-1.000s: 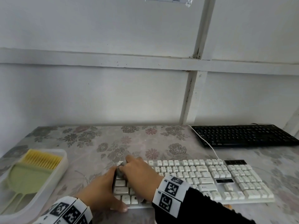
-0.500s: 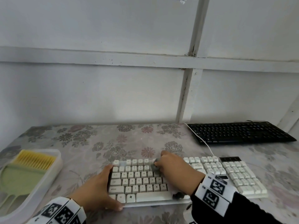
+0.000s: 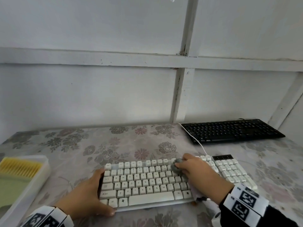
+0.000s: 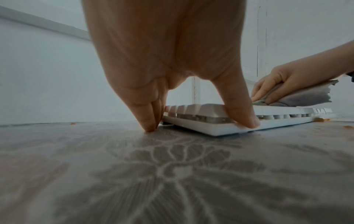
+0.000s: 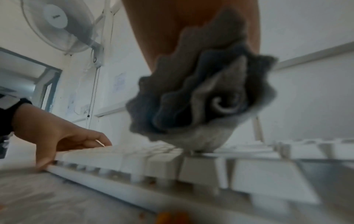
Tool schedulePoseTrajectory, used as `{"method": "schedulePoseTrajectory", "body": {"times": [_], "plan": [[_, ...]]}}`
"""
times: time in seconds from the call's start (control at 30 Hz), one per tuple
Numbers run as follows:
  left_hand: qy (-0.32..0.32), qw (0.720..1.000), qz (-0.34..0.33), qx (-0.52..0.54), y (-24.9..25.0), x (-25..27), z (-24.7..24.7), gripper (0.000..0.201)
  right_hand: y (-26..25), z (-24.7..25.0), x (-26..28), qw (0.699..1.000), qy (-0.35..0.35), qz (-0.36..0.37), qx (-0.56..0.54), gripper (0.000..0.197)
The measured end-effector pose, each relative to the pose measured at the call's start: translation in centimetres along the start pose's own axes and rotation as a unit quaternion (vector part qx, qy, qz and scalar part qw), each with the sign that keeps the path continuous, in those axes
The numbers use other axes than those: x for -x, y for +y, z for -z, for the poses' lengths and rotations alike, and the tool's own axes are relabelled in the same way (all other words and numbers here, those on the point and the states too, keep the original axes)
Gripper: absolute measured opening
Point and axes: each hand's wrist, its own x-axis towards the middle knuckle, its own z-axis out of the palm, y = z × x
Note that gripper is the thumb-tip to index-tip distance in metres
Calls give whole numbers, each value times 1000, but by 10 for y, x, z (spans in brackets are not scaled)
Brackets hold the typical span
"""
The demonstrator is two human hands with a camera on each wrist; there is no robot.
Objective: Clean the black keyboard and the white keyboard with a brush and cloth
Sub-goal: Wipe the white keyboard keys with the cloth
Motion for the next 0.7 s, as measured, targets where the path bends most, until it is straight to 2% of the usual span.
{"method": "schedulePoseTrajectory", "body": {"times": [0.13,0.23,0.33,0.4,0.47,0.53,0.7], "plan": [[-1,1000,-2,3,-2,-1,0,116,24,14,9,996,-5,-71,49,19],[-4,1000,2,10,-6,-2,-1,120,14,21,0,995,-17,-76,69,22],[-7,1000,1,14,-5,-2,-1,120,-25,23,-18,1000,-9,-23,16,19],[-7,1000,-3,19,-3,-1,-1,117,-55,17,-28,999,-32,22,-25,20],[-5,1000,-4,21,-3,-1,0,115,-73,4,-32,996,-61,56,-17,24],[-5,1000,-2,17,-3,-1,0,117,-74,-10,-33,996,-55,70,-3,17],[-10,1000,9,8,-6,-3,-1,122,-43,-13,-22,997,-31,66,25,21]]}}
